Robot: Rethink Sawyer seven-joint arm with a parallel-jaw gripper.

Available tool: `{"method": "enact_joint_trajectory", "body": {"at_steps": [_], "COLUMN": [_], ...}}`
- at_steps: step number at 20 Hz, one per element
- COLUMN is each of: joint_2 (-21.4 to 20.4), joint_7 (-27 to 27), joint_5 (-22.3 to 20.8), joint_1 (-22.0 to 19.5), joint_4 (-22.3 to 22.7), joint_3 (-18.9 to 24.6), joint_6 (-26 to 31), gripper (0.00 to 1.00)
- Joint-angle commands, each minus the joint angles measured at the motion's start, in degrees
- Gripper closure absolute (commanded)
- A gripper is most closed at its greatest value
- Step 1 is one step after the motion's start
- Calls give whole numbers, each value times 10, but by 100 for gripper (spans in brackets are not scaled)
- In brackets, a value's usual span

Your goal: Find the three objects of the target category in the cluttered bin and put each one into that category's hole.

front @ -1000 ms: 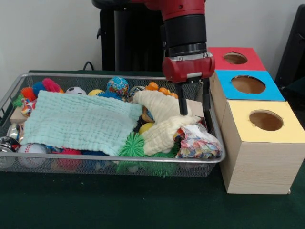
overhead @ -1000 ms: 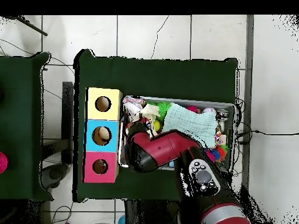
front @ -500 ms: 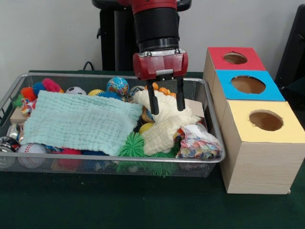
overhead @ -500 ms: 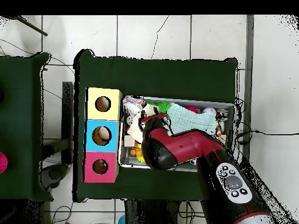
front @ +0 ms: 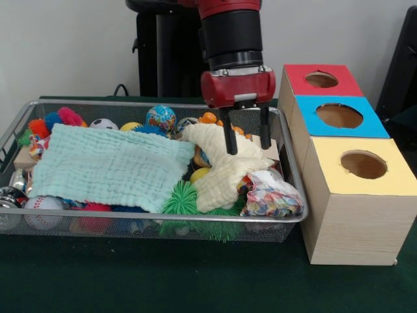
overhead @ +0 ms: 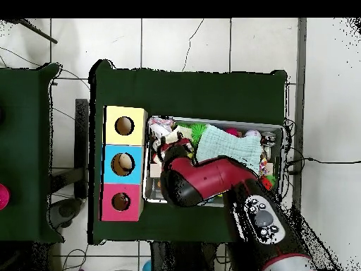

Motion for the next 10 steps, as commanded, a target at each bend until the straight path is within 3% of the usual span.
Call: {"method": "enact_joint_trajectory", "body": {"at_steps": [1,6,10], "joint_2": [34,43,39], "joint_7": [28,27,-12], "joint_5": [-48,-52,-42], "joint_1": [42,47,34], "joint_4": [2,5,15], "joint_3": [-47,-57,-45], "joint_6": [-13,-17,79], "gripper": [0,0,0]}}
